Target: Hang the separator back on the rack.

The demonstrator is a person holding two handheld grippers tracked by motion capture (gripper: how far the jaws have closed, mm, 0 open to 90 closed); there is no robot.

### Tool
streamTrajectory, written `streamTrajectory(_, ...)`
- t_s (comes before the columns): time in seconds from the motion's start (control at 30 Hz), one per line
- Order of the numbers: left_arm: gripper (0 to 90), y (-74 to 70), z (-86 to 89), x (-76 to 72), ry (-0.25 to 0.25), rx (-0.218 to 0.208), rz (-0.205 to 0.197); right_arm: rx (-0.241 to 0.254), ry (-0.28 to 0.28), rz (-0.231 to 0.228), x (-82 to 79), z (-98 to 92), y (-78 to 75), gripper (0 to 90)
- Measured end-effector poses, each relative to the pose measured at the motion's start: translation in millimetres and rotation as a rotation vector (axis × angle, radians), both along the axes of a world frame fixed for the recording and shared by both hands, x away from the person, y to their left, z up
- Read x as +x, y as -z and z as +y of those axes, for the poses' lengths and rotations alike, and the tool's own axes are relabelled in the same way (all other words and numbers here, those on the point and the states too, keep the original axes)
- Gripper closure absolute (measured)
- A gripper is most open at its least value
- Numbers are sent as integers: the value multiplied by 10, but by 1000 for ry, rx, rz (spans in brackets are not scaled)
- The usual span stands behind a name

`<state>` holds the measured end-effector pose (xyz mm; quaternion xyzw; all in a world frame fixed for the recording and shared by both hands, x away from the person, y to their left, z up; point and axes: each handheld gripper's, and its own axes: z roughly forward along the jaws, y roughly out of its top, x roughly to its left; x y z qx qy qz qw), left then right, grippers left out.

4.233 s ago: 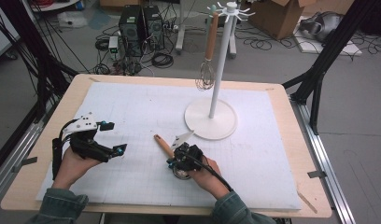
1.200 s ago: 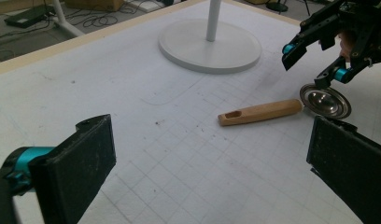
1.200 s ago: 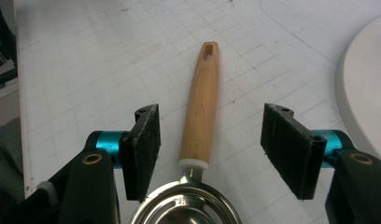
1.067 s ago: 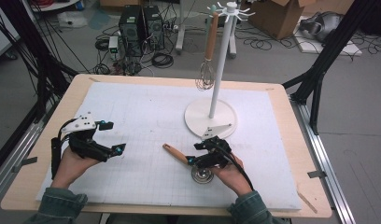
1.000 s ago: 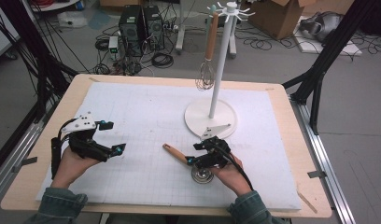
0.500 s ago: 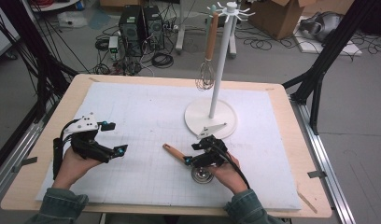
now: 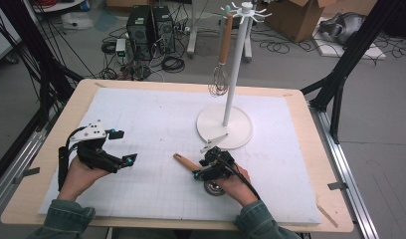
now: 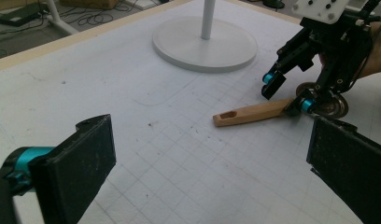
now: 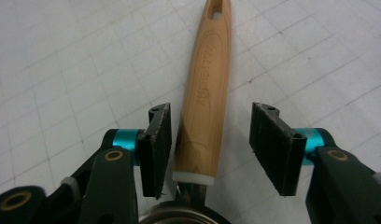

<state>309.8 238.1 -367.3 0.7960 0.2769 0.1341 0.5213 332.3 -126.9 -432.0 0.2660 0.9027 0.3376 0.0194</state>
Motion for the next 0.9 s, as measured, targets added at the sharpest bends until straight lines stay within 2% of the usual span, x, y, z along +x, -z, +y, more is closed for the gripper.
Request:
streamTrajectory(0.07, 17, 1, -2, -1, 0, 0, 1, -11, -6, -4, -15, 4, -10, 547)
streamTrajectory(0.23, 17, -7, 1, -6, 2, -2, -2, -46, -23, -28, -56, 38, -22, 595)
streamTrajectory(0.53, 17, -5, -8, -3, 3, 0, -2, -124, -36, -106, -137, 129, -33, 624)
streamTrajectory(0.9, 17, -3, -23, -2, 5, 4, -2, -122, -13, -93, -144, 136, -41, 659)
